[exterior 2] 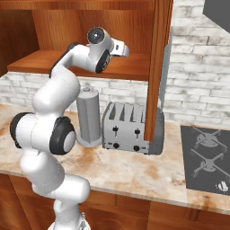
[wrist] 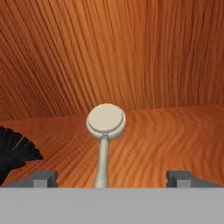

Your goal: Pick up the dish brush and dish brush from the sink, and place them back in the cabinet, and close the cabinet doors.

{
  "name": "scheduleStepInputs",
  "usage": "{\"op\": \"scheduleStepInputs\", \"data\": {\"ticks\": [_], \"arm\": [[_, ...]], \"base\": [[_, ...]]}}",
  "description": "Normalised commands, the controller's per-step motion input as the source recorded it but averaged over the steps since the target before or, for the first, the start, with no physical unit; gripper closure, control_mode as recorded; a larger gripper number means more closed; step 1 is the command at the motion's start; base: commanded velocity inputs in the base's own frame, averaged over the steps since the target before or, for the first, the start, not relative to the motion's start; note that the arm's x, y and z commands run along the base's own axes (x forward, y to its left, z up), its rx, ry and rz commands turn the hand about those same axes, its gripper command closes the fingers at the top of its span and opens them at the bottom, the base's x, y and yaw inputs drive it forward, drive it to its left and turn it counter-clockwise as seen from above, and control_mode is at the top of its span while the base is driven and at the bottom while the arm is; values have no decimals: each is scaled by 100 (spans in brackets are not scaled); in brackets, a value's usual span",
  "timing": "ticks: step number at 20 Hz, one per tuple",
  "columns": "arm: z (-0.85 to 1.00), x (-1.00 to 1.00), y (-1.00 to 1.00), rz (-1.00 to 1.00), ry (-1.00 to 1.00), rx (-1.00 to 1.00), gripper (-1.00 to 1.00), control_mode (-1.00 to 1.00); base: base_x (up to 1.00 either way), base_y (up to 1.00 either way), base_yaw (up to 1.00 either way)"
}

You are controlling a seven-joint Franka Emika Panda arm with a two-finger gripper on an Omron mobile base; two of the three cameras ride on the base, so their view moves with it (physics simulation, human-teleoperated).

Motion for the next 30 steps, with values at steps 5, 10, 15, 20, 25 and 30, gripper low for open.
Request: {"op": "scheduleStepInputs", "data": {"ticks": [5,10,15,20,25,30], "arm": [[27,-68,-5,-2,-9,0,-100,-100],[38,-67,-5,-4,-4,0,-100,-100],[34,-70,-9,-7,-1,0,-100,-100],[17,-77,-8,-12,-1,0,-100,-100],[1,-78,-1,-19,-8,5,-100,-100],[0,-72,0,-17,-13,5,-100,-100]], "base": [[0,0,0],[0,0,0],[0,0,0],[0,0,0],[0,0,0],[0,0,0]]}}
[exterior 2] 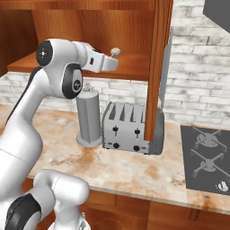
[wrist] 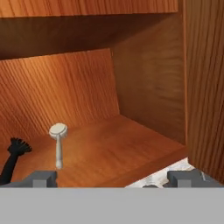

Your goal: Pick up the dish brush and dish brush from the sink, and place them back in the cabinet, and close the cabinet doors.

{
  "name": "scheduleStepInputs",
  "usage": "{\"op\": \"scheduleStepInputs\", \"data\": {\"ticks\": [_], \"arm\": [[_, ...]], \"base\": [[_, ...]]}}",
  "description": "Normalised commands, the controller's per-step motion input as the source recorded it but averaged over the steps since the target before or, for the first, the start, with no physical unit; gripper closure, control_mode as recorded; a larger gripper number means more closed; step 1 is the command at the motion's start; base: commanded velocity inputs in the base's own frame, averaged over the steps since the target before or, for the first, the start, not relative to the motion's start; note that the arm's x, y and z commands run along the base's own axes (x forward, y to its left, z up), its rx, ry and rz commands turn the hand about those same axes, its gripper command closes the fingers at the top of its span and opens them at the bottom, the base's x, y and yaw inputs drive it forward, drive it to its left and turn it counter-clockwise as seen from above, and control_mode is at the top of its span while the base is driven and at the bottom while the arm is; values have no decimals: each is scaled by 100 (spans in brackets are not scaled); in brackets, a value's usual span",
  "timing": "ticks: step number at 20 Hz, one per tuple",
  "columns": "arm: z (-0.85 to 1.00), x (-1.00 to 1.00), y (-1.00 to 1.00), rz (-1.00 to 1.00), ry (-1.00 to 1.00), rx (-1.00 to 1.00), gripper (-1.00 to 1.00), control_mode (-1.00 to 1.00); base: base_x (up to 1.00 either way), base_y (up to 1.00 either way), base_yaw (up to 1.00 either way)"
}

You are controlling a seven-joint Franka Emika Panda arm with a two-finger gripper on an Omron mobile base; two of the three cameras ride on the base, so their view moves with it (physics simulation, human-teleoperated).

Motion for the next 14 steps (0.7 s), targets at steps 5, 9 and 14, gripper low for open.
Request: {"op": "scheduleStepInputs", "data": {"ticks": [5,9,14], "arm": [[5,-56,0,-15,-14,9,-100,-100],[9,-53,0,-11,-13,17,-100,-100],[10,-47,0,-9,-5,22,-100,-100]], "base": [[0,0,0],[0,0,0],[0,0,0]]}}
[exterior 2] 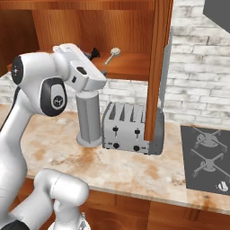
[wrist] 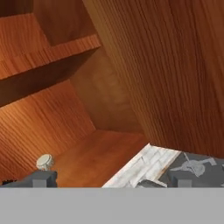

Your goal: Pick up the dish brush and dish brush from the sink, and place them back in the cabinet, and close the cabinet doors.

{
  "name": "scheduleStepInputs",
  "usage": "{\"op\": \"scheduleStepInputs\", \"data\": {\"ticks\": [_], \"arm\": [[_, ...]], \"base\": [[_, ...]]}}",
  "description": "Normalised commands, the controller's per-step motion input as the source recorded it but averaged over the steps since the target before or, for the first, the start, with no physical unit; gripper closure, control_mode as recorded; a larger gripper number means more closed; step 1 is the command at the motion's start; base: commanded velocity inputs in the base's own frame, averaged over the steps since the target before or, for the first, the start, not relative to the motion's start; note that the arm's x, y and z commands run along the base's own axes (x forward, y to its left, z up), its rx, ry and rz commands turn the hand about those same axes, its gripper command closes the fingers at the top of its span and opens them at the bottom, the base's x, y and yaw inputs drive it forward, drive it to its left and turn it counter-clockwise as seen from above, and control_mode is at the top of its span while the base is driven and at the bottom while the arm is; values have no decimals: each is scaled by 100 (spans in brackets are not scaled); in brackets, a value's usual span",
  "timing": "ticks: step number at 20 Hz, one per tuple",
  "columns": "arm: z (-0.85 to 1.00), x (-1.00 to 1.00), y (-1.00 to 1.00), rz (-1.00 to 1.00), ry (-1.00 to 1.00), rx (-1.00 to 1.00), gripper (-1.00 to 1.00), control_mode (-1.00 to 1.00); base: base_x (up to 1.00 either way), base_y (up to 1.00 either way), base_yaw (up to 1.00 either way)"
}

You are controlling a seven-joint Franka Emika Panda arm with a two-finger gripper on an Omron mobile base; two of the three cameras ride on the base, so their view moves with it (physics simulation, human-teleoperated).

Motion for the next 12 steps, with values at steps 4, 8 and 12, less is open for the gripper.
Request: {"op": "scheduleStepInputs", "data": {"ticks": [4,8,12], "arm": [[11,-46,0,-8,-8,22,-100,-100],[6,-41,0,-1,-14,22,-100,-100],[5,-52,-5,0,-11,20,-100,-100]], "base": [[0,0,0],[0,0,0],[0,0,0]]}}
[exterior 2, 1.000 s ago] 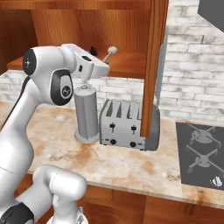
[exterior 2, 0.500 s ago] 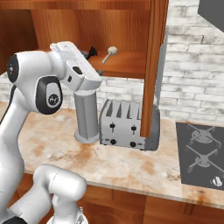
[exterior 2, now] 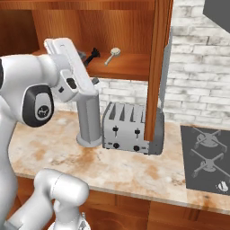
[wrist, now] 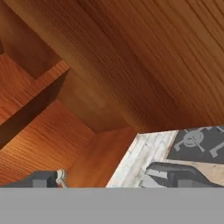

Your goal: Pick up the dish brush and dish brush from the sink, and place them back in the cabinet, and close the cabinet doors.

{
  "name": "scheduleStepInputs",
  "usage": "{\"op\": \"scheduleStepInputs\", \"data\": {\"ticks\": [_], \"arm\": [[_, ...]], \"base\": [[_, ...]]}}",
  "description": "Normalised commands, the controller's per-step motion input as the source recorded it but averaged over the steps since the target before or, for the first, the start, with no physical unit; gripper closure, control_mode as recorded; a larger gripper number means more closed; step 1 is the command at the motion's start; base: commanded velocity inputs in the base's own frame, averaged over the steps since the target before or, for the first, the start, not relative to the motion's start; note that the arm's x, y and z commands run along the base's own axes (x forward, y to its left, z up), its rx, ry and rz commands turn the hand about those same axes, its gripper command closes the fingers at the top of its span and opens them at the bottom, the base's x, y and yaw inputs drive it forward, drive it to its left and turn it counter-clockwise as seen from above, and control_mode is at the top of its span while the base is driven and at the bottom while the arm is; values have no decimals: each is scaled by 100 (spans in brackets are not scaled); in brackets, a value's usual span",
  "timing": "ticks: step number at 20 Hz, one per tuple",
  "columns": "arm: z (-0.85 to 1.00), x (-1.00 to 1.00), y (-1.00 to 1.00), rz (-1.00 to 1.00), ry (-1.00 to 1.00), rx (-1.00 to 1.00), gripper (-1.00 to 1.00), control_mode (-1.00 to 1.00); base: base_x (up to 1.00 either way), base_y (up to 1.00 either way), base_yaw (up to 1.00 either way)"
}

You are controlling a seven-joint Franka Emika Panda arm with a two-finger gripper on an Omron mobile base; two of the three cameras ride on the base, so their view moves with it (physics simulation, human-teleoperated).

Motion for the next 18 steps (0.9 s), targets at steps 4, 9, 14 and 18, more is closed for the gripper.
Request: {"op": "scheduleStepInputs", "data": {"ticks": [4,9,14,18], "arm": [[5,-69,-17,0,-6,17,-100,-100],[16,-69,-25,0,-2,18,-100,-100],[2,-60,-21,0,-2,14,-100,-100],[0,-48,-47,3,-2,19,-100,-100]], "base": [[0,0,0],[0,0,0],[0,0,0],[0,0,0]]}}
